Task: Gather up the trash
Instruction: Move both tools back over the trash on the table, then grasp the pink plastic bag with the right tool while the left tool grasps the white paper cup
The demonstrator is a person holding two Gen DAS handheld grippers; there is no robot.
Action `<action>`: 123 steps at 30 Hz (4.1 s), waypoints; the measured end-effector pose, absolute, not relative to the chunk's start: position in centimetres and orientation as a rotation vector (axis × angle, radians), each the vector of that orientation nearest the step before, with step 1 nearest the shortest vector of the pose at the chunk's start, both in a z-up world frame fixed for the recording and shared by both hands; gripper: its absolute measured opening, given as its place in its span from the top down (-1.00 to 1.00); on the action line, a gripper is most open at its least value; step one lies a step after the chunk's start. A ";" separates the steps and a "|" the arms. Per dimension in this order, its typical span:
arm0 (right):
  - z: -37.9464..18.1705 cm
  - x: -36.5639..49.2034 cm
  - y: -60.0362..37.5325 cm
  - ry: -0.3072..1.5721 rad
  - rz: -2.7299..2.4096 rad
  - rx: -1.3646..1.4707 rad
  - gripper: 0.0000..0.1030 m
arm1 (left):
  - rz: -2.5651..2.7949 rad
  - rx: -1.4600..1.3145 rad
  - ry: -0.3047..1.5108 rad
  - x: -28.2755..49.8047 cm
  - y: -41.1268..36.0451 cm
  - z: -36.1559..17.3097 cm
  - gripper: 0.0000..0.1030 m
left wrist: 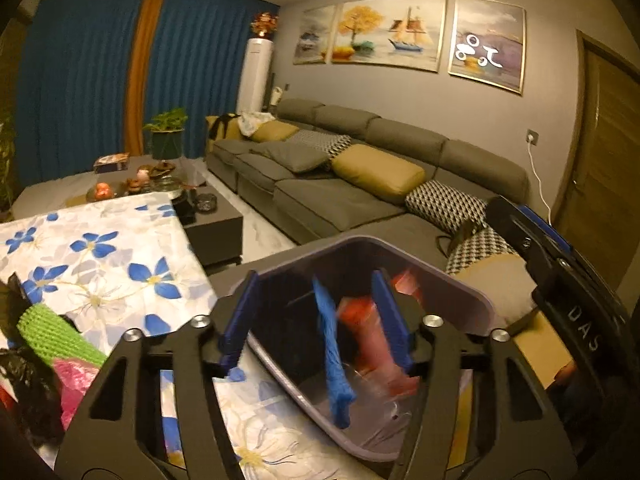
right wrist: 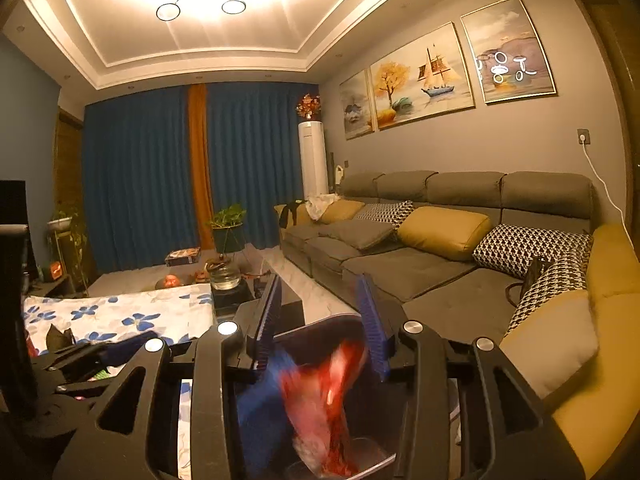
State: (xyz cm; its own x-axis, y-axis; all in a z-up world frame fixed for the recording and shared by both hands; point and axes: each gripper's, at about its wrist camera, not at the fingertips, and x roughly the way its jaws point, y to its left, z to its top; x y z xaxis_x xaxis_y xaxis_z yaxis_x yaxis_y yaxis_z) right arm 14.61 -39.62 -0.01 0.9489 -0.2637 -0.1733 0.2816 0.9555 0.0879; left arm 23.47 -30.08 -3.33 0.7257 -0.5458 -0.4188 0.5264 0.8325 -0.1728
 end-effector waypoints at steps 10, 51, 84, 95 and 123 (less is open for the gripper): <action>0.5 12.7 -37.7 0.155 -0.287 0.107 -0.40 | -0.362 -0.090 0.411 20.9 -23.5 -1.8 -0.78; -8.7 13.1 -3.7 0.531 0.314 -0.089 -0.02 | 0.270 -0.230 0.383 4.6 12.6 -4.3 -0.79; -6.9 11.9 -6.3 0.541 0.421 -0.055 0.58 | 0.221 -0.240 0.523 8.8 9.9 -6.6 -0.79; -9.2 15.2 -4.1 0.669 0.409 -0.074 -0.06 | 0.298 -0.247 0.467 7.5 12.3 -5.3 -0.79; -5.1 13.1 -10.4 0.512 0.345 -0.004 0.93 | 0.223 -0.253 0.692 14.2 9.0 -9.3 -0.68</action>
